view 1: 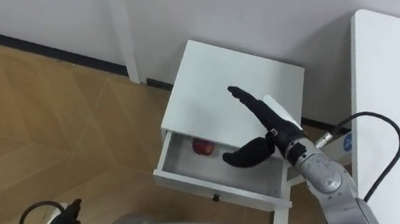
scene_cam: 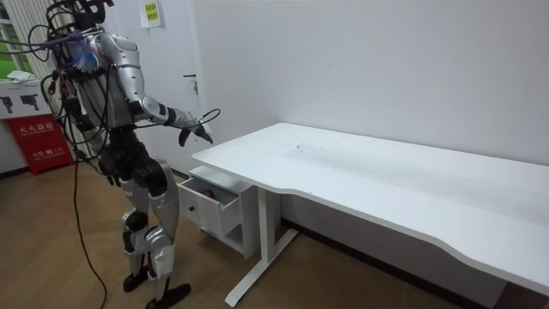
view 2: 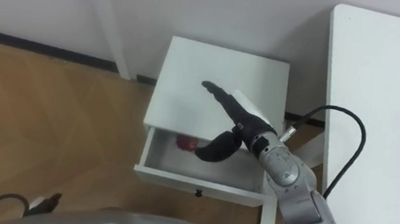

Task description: Put apple and close drawer

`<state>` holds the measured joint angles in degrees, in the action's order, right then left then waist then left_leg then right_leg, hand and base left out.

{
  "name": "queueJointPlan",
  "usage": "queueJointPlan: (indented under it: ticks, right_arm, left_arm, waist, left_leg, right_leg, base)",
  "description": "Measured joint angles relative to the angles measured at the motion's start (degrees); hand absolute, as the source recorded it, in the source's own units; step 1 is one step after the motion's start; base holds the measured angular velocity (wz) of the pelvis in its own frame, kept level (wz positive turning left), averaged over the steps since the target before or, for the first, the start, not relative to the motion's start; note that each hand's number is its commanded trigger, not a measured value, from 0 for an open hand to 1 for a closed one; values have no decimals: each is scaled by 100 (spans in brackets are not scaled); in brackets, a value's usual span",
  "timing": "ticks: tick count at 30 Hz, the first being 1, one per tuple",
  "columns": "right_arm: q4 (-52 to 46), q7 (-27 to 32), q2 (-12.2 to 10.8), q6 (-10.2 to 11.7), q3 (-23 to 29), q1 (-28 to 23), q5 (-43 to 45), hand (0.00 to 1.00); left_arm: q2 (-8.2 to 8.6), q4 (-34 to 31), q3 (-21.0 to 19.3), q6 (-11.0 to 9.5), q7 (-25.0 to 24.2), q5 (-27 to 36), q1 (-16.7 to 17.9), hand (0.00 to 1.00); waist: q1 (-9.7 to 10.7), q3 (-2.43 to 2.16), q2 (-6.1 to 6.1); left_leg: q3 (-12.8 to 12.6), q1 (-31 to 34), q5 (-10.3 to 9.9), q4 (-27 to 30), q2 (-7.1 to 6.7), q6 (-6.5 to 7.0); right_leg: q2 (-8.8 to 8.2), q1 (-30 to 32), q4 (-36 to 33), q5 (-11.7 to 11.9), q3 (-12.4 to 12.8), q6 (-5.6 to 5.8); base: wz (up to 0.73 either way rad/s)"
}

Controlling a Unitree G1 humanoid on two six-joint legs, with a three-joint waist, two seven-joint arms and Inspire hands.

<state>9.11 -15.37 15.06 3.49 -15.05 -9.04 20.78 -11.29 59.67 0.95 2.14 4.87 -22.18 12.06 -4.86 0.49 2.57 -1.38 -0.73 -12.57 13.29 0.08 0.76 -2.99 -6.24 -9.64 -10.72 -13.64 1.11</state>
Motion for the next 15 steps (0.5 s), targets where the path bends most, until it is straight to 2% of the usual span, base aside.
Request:
queueJointPlan:
  ticks: [7, 11, 15]
  right_arm:
    - [207, 114, -38, 21, 43, -155, 146, 0]
    - [908, 378, -44, 24, 130, -161, 248, 0]
    - [2272, 770, -129, 13, 580, -200, 188, 0]
  left_arm:
    - [25, -5, -24, -3, 110, -4, 41, 0]
    - [30, -30, -35, -4, 181, -5, 130, 0]
    - [52, 62, -192, -3, 217, -5, 195, 0]
  waist:
    - [27, -10, 20]
    - [112, -23, 60]
    - [159, -35, 78]
  left_leg:
    - [0, -18, -1, 13, 0, 0]
    - [10, -38, -1, 22, -8, 1]
    - [12, -75, -16, 36, -27, 25]
  right_leg:
    - [-1, -27, 3, 0, 5, 0]
    - [-16, -65, 6, 0, -39, 0]
    - [-54, -128, -11, -12, -83, 19]
  base:
    - [0]
    - [4]
    - [6]
